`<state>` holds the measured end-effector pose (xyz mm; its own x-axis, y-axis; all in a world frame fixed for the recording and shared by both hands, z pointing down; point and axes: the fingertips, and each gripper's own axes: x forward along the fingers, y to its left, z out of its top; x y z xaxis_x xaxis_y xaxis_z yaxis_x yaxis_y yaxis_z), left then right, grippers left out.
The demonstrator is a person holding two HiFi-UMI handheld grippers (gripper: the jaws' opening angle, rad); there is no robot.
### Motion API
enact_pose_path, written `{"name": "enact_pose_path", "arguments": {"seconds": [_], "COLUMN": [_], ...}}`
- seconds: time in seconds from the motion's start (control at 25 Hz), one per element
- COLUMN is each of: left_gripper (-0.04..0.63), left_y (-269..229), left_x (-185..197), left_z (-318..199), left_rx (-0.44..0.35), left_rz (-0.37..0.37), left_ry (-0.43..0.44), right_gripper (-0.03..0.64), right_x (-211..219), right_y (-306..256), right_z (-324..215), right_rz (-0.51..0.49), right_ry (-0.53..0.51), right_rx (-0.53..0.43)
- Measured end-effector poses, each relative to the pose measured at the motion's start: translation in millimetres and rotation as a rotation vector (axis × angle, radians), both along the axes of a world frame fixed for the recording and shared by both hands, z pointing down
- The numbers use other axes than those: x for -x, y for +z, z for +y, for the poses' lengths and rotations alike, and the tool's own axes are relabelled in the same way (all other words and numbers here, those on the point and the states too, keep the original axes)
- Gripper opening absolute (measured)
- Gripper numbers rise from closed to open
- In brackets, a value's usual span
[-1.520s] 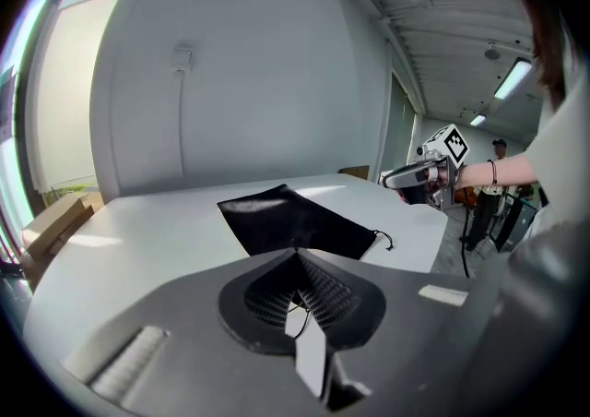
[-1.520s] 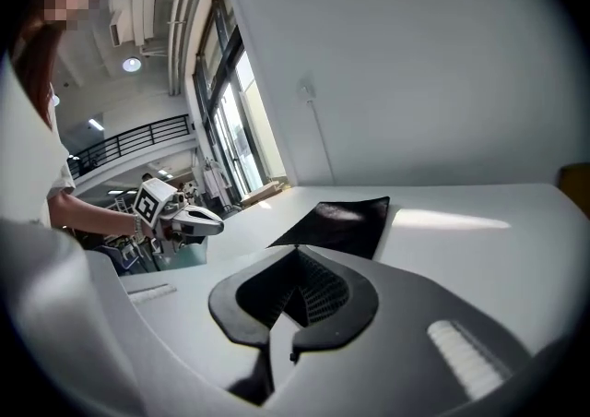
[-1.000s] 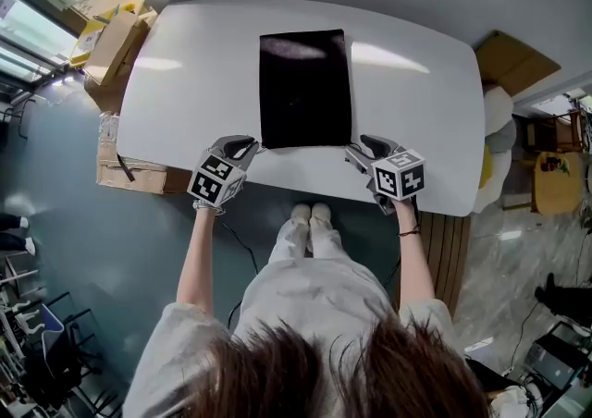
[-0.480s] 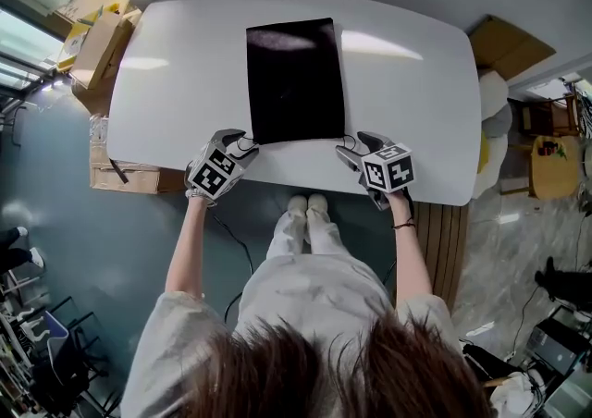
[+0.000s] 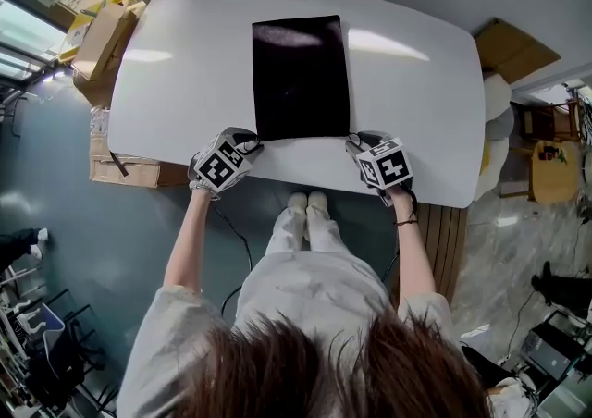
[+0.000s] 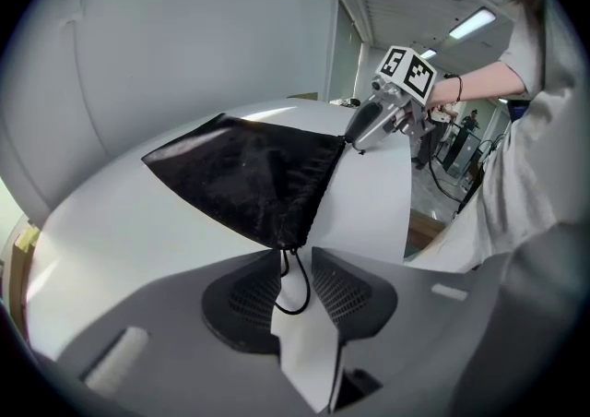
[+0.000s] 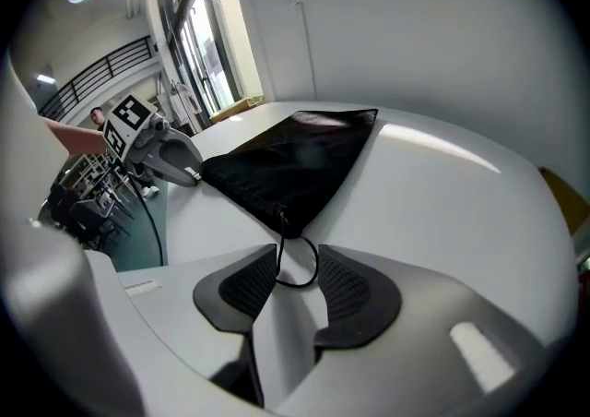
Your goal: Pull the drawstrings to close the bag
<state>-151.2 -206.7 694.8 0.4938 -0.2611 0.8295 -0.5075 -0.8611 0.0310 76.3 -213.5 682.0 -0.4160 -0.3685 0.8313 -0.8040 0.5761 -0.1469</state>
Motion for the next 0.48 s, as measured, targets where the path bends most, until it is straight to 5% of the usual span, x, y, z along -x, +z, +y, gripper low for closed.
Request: {"name": "enact_pose_path", "arguments": {"seconds": [0.48], "left_gripper": [0.037], "left_y": [0.9], "left_x": [5.9], "left_z": [10.6], "left_rx": [0.110], "left_rz": [-0.052], "left_ry": [0.003], "right_gripper": [0.043], "right_x": [-3.6], "right_y": [2.6], "right_z": [-3.6], "right_rz": [0.116], "right_ry": [-0.049], "right_rx": [0.017]}}
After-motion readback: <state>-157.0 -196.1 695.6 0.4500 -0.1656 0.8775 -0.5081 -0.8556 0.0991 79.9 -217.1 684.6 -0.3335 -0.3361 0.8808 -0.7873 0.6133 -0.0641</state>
